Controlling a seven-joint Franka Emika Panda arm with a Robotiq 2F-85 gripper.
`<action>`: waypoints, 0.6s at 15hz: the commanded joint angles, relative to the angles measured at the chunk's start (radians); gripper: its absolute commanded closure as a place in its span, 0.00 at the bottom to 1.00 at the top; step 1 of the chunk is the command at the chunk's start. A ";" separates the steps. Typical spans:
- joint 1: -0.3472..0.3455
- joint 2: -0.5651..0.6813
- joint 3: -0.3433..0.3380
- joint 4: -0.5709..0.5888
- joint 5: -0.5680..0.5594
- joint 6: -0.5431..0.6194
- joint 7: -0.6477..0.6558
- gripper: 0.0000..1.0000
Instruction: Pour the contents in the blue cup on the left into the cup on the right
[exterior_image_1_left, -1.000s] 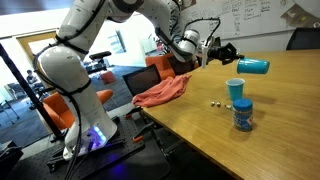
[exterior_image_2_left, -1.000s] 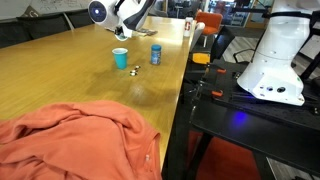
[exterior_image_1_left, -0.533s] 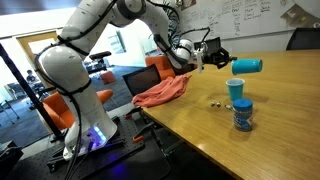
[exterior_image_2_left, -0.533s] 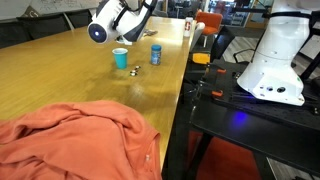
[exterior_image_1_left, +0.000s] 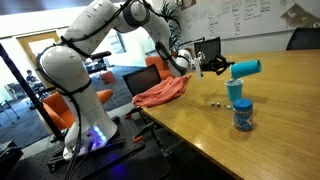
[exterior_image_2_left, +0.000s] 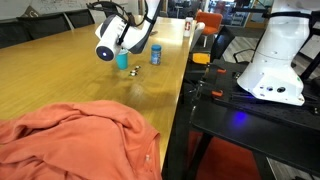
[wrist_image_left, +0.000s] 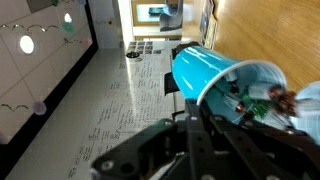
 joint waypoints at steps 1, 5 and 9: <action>-0.008 0.033 0.011 0.027 -0.050 -0.068 0.005 0.99; -0.006 0.057 0.015 0.036 -0.091 -0.113 0.002 0.99; -0.005 0.075 0.010 0.043 -0.140 -0.154 0.001 0.99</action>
